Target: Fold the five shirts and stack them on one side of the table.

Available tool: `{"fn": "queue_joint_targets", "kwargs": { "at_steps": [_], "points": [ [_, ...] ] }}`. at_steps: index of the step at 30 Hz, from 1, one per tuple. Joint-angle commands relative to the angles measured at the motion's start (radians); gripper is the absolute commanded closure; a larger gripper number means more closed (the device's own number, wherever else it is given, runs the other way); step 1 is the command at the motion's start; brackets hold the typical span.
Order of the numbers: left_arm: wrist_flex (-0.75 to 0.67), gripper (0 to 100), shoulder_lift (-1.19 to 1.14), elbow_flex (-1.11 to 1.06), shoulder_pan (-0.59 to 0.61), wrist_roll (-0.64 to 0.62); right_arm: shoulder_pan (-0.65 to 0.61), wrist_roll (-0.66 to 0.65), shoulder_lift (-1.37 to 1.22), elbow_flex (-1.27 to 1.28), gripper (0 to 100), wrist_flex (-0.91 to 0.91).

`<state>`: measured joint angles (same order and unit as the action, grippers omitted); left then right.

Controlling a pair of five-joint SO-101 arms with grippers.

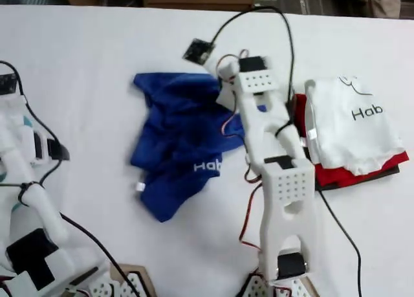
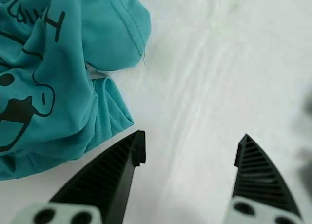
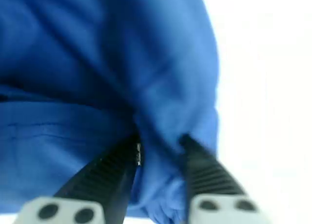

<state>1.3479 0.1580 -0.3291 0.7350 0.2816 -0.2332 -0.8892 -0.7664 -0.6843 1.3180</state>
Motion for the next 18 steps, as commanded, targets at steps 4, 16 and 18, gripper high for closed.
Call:
{"fn": "queue_joint_targets", "kwargs": {
  "at_steps": [4,16,18],
  "points": [
    [-0.012,69,0.005,0.001,-0.083,-0.011,0.059,-0.002,0.226,-0.13,97.7,0.14],
    [-0.103,69,0.009,-0.088,-0.287,0.023,-0.154,0.12,0.518,0.143,97.7,0.374],
    [-0.107,69,0.012,-0.085,-0.244,0.048,-0.182,0.133,0.572,0.295,97.7,0.306]
  ]
}}
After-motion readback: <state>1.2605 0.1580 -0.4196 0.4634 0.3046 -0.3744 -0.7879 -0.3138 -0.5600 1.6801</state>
